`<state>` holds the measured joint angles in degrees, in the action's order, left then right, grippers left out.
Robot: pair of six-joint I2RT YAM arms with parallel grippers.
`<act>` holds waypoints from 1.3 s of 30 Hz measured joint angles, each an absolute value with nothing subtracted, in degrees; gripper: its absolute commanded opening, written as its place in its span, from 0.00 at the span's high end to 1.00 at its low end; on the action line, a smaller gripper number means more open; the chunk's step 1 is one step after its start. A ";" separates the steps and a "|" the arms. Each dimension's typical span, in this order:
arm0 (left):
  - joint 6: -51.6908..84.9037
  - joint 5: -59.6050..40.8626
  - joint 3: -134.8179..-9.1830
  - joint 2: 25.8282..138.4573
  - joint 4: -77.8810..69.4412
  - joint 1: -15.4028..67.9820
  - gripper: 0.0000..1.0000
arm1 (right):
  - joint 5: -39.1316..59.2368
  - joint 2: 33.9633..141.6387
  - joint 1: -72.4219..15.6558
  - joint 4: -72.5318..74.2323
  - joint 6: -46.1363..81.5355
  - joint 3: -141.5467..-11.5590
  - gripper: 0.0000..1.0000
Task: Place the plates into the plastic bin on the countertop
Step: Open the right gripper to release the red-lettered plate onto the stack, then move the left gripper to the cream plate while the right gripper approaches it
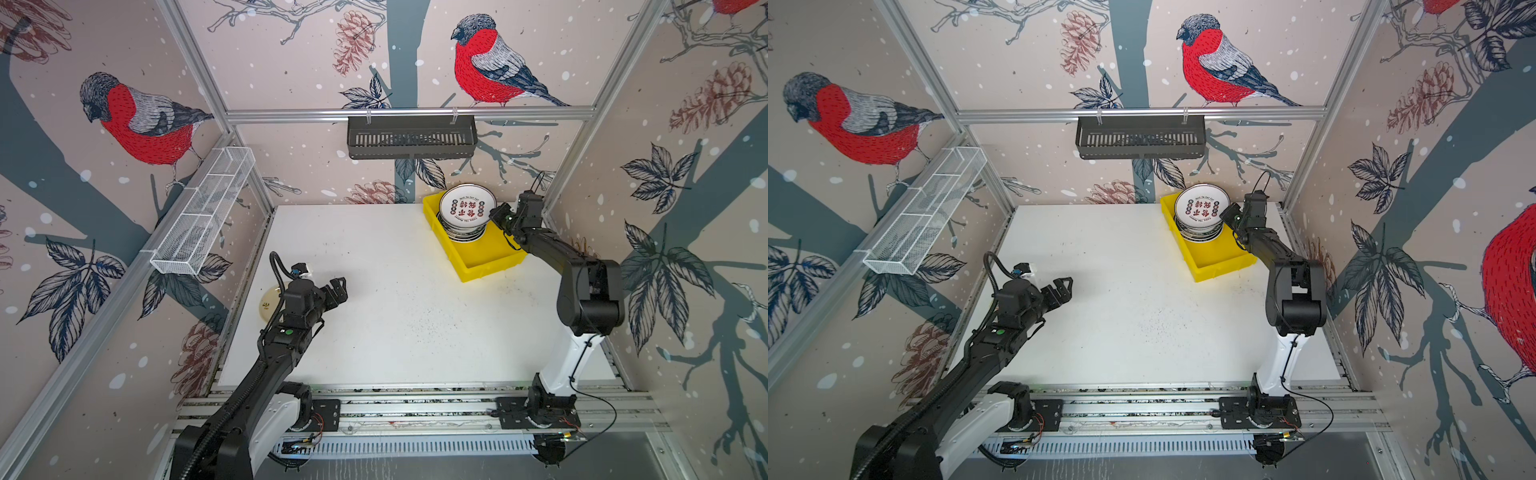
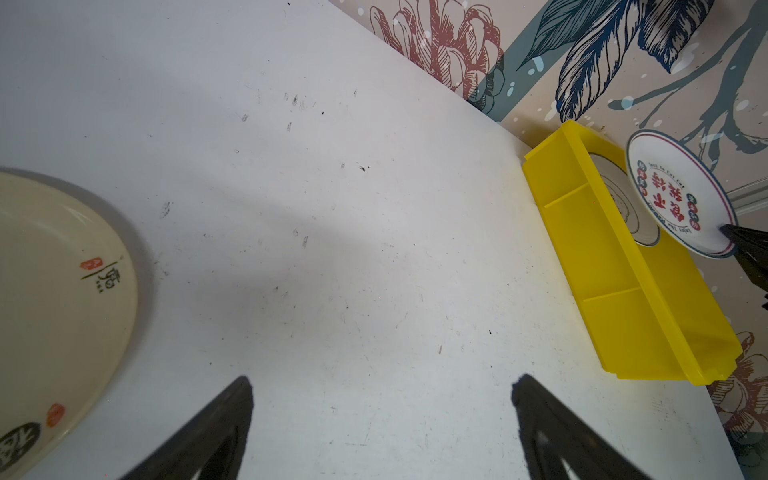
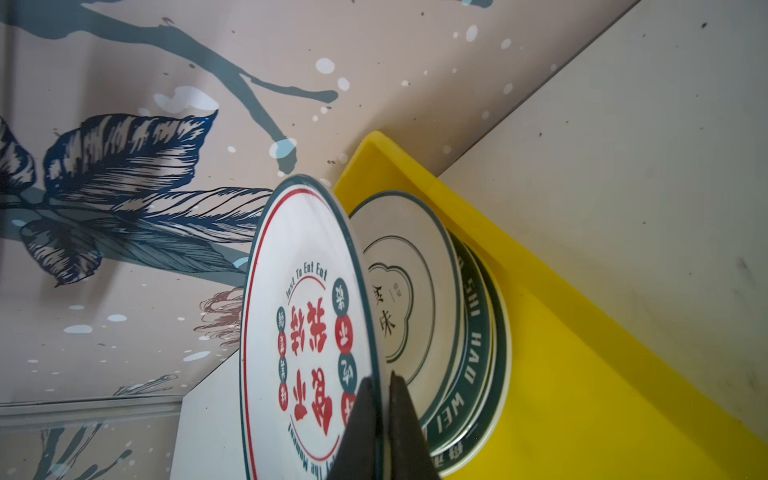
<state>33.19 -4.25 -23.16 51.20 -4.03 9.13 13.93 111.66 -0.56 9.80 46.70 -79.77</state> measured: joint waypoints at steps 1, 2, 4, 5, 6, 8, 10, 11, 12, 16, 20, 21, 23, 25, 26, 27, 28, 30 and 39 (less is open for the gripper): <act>33.19 -4.23 -23.16 51.00 -3.95 9.13 0.03 | 13.52 112.46 -0.56 9.56 46.72 -80.29 1.00; 33.19 -4.21 -23.16 50.78 -3.86 9.13 0.03 | 13.34 113.40 -0.58 9.47 46.72 -80.82 1.00; 33.21 -4.14 -23.16 50.48 -3.77 9.17 0.03 | 13.34 115.31 -0.60 9.32 46.72 -81.80 1.00; 33.23 -4.05 -23.16 50.39 -3.79 9.21 0.03 | 13.32 116.22 -0.71 9.06 46.72 -82.46 1.00; 33.26 -4.05 -23.16 50.41 -3.79 9.26 0.03 | 13.28 117.01 -0.86 8.93 46.72 -83.07 1.00; 33.39 -4.08 -23.16 50.52 -3.79 9.32 0.03 | 13.04 118.24 -1.32 7.99 46.70 -84.66 0.95; 33.67 -4.05 -23.16 50.72 -3.77 9.52 0.03 | 13.08 119.44 -1.85 7.38 46.46 -86.54 0.83; 33.67 -4.05 -23.16 50.74 -3.75 9.61 0.03 | 13.10 119.90 -1.96 7.35 46.46 -87.20 0.71; 33.69 -4.05 -23.16 50.76 -3.77 9.69 0.03 | 13.13 120.33 -2.13 7.33 46.52 -87.72 0.54; 34.06 -3.99 -23.16 50.76 -3.75 9.82 0.03 | 13.13 121.36 -2.22 6.20 46.00 -89.45 0.30; 34.06 -3.81 -23.16 50.76 -3.75 9.93 0.03 | 13.02 120.38 -2.37 5.54 44.80 -89.17 0.11; 34.06 -3.60 -23.16 50.85 -3.77 10.04 0.03 | 12.60 119.46 -2.59 4.89 44.36 -88.84 0.01; 34.04 -2.68 -23.33 51.48 -3.64 10.70 0.03 | 11.35 117.25 -3.33 4.40 43.03 -88.03 0.00; 33.98 -1.28 -24.05 52.75 -3.09 11.73 0.03 | 9.65 114.15 -4.58 4.51 41.52 -86.17 0.00; 33.78 -0.89 -24.40 53.21 -2.87 12.12 0.03 | 8.99 112.49 -5.28 4.89 40.49 -84.75 0.00; 33.12 -0.08 -24.86 53.78 -2.66 12.51 0.03 | 8.43 110.43 -6.22 5.10 39.97 -82.91 0.00; 33.04 0.62 -25.30 54.30 -2.39 12.75 0.03 | 7.73 108.51 -7.20 5.23 38.89 -81.10 0.00; 33.04 2.48 -25.91 54.85 -1.54 12.93 0.02 | 6.66 105.12 -9.28 5.78 37.52 -77.82 0.00; 35.75 13.74 -27.55 54.76 4.99 12.97 0.02 | 6.15 95.48 -21.06 6.96 32.12 -70.24 0.00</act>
<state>35.75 13.74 -27.55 54.76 4.99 12.97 6.15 95.48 -21.06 6.96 32.12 -70.24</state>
